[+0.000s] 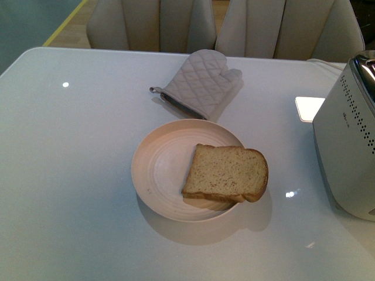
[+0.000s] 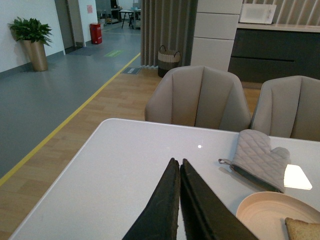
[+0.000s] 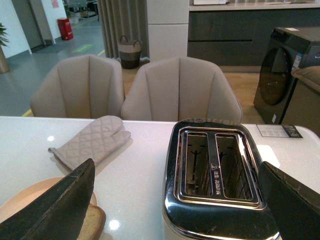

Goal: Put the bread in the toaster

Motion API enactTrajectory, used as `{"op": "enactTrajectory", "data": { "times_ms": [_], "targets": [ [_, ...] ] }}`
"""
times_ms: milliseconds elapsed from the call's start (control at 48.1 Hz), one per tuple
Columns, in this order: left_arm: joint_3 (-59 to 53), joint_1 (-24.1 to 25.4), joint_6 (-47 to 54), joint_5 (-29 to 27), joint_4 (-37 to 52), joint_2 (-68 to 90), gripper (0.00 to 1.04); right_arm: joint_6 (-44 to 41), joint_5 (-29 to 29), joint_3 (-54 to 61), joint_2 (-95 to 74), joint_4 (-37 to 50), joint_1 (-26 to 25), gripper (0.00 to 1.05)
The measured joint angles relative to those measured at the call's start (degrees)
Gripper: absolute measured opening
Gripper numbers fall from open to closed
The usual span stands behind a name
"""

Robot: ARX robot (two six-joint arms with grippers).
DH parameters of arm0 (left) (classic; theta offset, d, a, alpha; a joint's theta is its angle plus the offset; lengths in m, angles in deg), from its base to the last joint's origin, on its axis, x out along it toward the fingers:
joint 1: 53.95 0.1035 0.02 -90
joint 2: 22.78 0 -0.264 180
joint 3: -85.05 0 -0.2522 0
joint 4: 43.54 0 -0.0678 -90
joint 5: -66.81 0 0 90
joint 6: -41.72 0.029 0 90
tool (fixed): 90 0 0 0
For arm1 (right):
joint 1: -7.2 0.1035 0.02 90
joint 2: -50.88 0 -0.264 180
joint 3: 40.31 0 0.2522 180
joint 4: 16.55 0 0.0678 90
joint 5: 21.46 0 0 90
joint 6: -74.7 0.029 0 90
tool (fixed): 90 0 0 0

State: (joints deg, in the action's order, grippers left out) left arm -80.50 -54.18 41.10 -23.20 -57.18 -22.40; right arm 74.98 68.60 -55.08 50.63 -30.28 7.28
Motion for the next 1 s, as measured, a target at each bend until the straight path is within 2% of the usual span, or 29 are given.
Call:
{"op": "enactTrajectory", "data": {
  "times_ms": [104,187,250,291,354,479,624,749,895,999],
  "targets": [
    [0.00,0.00,0.00,0.00,-0.02,-0.02,0.33,0.00,-0.02,0.00,0.00,0.00,0.00,0.96],
    [0.00,0.00,0.00,0.02,-0.02,-0.02,0.44,0.44,1.44,-0.22,-0.59,-0.81,0.39,0.96],
    [0.00,0.00,0.00,-0.07,-0.04,-0.04,0.60,6.19,17.94,-6.08,-10.01,-15.61,6.54,0.96],
    [0.00,0.00,0.00,0.00,-0.04,-0.11,0.69,8.44,22.64,-7.41,-15.41,-18.84,9.49,0.96],
    [0.00,0.00,0.00,-0.02,-0.04,-0.11,0.81,10.60,23.43,-7.91,-21.31,-17.18,12.13,0.96],
    [0.00,0.00,0.02,0.00,-0.07,-0.13,0.99,13.77,20.90,-10.71,-31.15,-10.73,14.58,0.96],
    [0.00,0.00,0.13,0.00,-0.09,-0.11,0.98,18.25,17.38,-15.47,-45.68,-2.54,17.31,0.96],
    [0.00,0.00,0.13,0.00,-0.09,-0.13,0.98,25.99,11.69,-21.24,-63.25,3.69,19.32,0.96],
    [0.00,0.00,0.13,0.00,-0.09,-0.13,0.98,34.77,5.40,-26.49,-81.66,11.76,19.67,0.96],
    [0.00,0.00,0.13,0.00,-0.09,-0.11,0.98,37.55,2.34,-28.57,-94.49,18.91,19.32,0.96]
  ]
}}
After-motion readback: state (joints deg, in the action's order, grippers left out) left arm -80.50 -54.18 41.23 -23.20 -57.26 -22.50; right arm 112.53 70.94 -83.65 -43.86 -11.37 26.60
